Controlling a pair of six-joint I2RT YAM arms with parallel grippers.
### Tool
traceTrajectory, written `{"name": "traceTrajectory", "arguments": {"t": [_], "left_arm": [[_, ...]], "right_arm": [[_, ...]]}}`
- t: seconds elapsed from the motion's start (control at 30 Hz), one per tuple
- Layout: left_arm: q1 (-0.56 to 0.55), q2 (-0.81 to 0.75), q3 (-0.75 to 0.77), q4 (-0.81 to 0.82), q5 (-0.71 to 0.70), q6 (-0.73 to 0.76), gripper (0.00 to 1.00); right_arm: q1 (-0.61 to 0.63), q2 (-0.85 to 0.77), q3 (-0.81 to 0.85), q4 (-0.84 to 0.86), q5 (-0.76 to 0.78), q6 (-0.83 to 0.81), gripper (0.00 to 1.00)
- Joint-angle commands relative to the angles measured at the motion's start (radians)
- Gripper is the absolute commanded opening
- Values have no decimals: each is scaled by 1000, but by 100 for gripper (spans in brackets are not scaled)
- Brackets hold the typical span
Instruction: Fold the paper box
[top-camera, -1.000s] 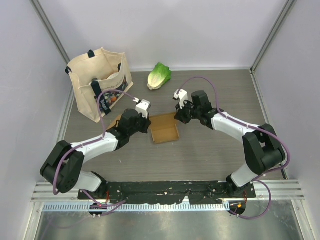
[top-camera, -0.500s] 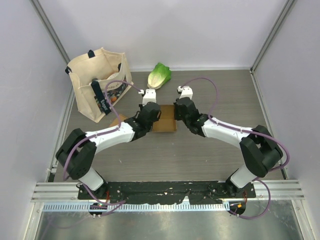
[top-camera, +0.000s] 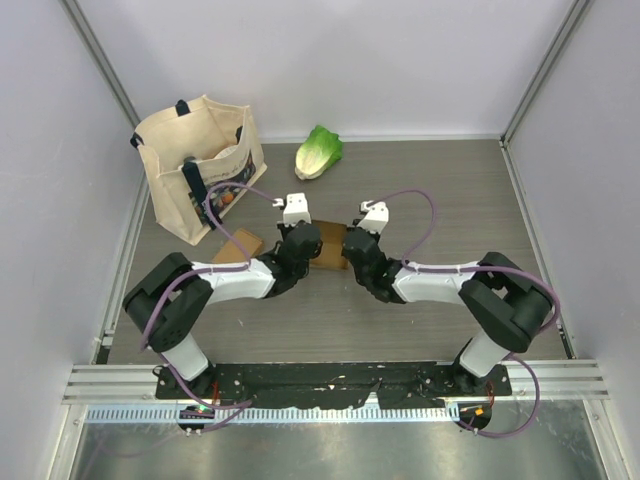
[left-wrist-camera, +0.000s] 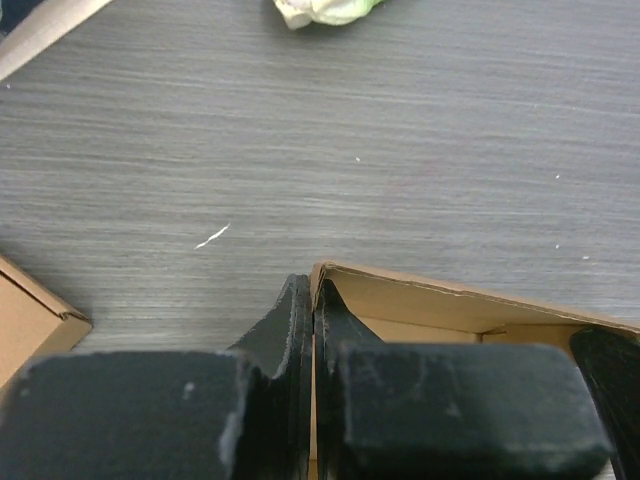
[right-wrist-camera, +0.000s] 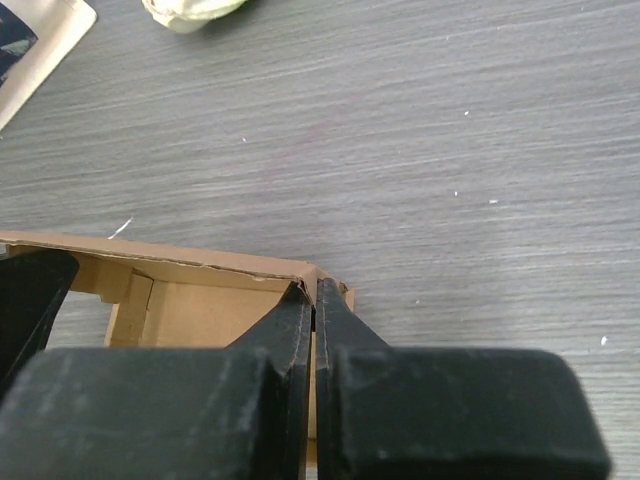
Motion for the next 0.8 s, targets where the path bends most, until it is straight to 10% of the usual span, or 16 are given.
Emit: {"name": "traceTrajectory", "arguments": {"t": [0.0,0.77], "left_arm": [[16,13,-64,177,-94,-5,0],[-44,28,-363,505,-74,31,0]], "right_arm": [[30,28,-37,189,201,8,1],[235,126,-298,752,437,-208,1]]}}
